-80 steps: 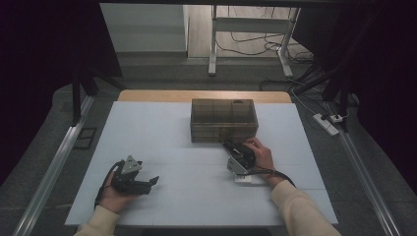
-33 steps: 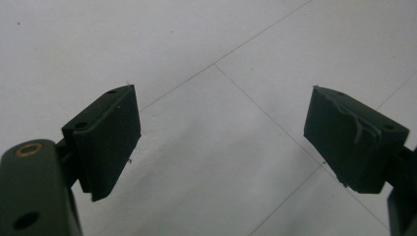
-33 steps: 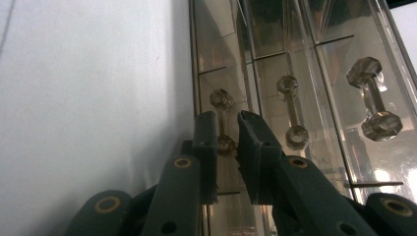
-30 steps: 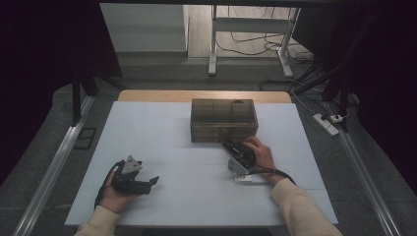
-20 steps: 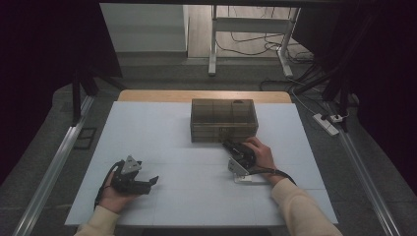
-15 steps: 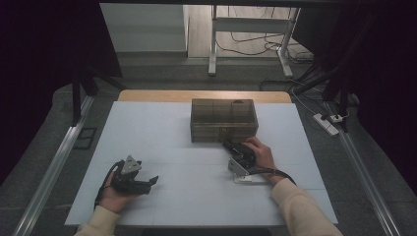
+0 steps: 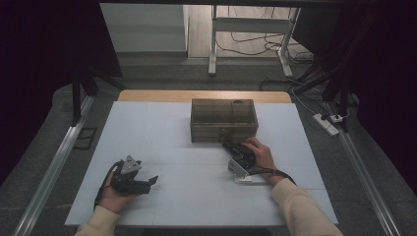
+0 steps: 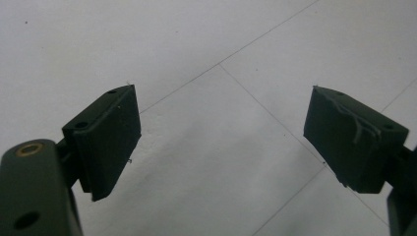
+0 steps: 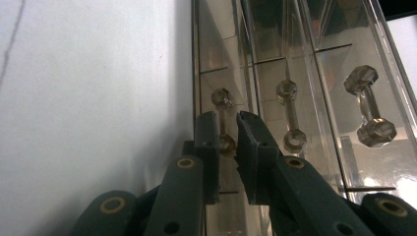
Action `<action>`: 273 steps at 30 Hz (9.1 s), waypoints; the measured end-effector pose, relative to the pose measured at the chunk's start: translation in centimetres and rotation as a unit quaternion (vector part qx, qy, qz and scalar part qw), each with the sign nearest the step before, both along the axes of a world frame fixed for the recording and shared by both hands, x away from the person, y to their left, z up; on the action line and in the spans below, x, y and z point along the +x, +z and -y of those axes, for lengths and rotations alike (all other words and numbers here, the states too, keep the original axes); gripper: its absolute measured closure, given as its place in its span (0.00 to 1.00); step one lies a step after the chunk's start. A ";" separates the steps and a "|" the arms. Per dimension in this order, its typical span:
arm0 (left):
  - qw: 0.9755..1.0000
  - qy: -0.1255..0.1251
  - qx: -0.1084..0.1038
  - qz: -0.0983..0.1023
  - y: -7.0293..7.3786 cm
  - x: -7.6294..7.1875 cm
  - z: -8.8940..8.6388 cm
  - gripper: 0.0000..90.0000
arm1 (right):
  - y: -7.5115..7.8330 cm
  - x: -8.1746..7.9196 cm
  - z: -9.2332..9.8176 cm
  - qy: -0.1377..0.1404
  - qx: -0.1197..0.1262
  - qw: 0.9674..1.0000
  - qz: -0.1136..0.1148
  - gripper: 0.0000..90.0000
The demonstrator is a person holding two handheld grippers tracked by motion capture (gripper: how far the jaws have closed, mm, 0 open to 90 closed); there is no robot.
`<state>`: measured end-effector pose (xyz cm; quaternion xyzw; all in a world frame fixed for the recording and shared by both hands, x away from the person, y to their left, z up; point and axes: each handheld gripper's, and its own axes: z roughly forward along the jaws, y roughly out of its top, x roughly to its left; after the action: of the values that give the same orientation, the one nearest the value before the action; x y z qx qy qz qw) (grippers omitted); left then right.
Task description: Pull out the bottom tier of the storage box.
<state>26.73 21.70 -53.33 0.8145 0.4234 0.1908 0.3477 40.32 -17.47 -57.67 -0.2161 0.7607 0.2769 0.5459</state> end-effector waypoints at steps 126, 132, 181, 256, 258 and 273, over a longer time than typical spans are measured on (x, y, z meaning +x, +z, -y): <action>1.000 -0.006 0.001 0.005 0.1 0.0 0.0 0.16 | 6.0 1.6 -2.5 -0.149 0.042 0.913 -0.377 0.69; 1.000 -0.006 0.001 0.005 0.1 -0.1 0.0 0.16 | 6.2 1.7 -2.4 -0.146 0.035 0.910 -0.387 0.70; 1.000 -0.005 0.004 0.005 0.0 -0.1 0.0 0.16 | 7.5 1.3 -1.4 -0.103 0.013 0.896 -0.433 0.80; 1.000 -0.006 0.006 0.006 0.0 -0.2 -0.1 0.16 | 7.6 0.3 -1.5 -0.056 -0.026 0.868 -0.492 0.83; 1.000 -0.005 0.006 0.007 0.0 -0.2 -0.1 0.16 | 7.6 0.2 -1.5 -0.056 -0.026 0.869 -0.490 0.78; 1.000 -0.005 0.003 0.006 0.0 -0.3 -0.2 0.16 | 7.4 -0.1 -0.5 -0.105 0.080 0.849 -0.512 0.51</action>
<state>26.44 21.91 -53.28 0.8165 0.4167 0.1946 0.3490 40.22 -17.01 -50.32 0.0816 0.9255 0.3496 0.1208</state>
